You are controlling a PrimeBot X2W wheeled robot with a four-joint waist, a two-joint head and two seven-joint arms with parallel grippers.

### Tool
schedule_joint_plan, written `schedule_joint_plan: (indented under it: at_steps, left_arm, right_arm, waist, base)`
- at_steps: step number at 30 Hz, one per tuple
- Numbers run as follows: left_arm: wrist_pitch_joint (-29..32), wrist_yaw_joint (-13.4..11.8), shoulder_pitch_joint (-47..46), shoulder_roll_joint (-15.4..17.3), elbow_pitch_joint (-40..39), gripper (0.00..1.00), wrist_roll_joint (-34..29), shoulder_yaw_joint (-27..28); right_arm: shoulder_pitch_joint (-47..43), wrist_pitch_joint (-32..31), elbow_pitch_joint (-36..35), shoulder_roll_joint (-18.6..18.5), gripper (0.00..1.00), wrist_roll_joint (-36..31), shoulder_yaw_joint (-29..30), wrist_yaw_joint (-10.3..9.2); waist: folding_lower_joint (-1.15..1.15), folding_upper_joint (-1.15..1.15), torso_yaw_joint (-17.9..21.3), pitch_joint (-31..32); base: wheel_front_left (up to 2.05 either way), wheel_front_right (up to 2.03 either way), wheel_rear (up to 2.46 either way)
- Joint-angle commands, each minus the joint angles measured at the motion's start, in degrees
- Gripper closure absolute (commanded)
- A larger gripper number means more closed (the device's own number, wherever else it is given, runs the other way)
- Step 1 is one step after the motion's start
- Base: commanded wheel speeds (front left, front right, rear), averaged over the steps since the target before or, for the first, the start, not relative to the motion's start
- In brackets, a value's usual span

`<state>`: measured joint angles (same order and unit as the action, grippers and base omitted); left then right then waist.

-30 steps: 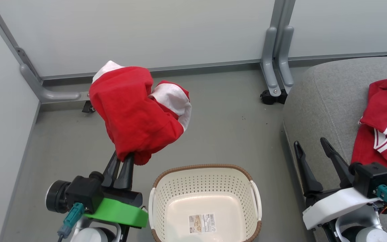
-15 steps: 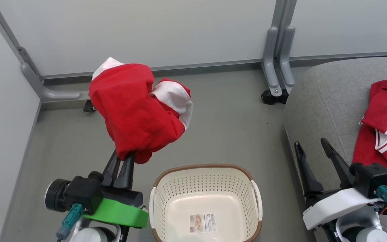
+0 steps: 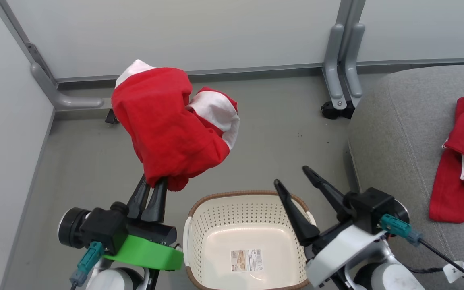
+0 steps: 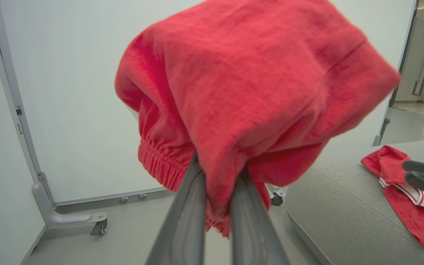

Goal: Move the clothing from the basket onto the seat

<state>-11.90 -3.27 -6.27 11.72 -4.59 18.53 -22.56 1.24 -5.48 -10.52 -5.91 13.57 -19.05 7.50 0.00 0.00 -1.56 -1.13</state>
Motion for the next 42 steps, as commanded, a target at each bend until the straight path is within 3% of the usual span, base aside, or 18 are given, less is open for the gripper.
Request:
schedule_joint_plan:
  at_steps: [1,6,15,38,39,42]
  left_arm:
    - [-0.16,0.27,-1.17,0.17,0.0,1.0,0.14,-0.17]
    - [-0.25,0.62,-2.08,-0.27,0.34,1.0,0.2,-0.93]
    - [-0.33,1.53,-3.65,-0.97,1.36,1.0,0.15,-2.59]
    - [-0.13,2.74,-5.32,-1.92,1.85,1.0,-0.25,-6.53]
    - [-0.11,2.78,-5.33,-1.97,1.84,1.0,-0.21,-6.69]
    - [-0.14,2.74,-5.35,-2.07,1.78,1.0,-0.08,-6.97]
  right_arm:
    - [1.93,0.21,0.49,-0.48,0.0,0.72,-2.06,-0.02]
    - [8.22,1.19,2.82,-1.26,0.0,3.35,-10.06,-0.02]
    - [18.1,3.39,8.65,-1.63,0.0,7.04,-18.1,-0.02]
    - [32.44,8.44,27.61,2.18,0.0,9.59,-25.43,-0.02]
    - [32.72,8.95,28.24,2.34,0.02,9.85,-25.62,-0.02]
    - [33.55,9.98,29.68,2.56,0.8,10.43,-26.25,-0.02]
  waist:
    - [0.0,0.0,-0.46,-0.53]
    - [0.0,0.0,-1.28,-1.48]
    - [0.0,0.0,-3.16,-2.66]
    - [0.0,0.0,-5.24,-3.16]
    - [0.0,0.0,-5.32,-3.11]
    - [0.0,0.0,-5.46,-3.14]
  base:
    - [0.0,0.0,0.0]
    - [0.0,0.0,0.0]
    - [0.0,0.0,0.0]
    - [0.0,0.0,0.0]
    - [0.0,0.0,0.0]
    - [0.0,0.0,0.0]
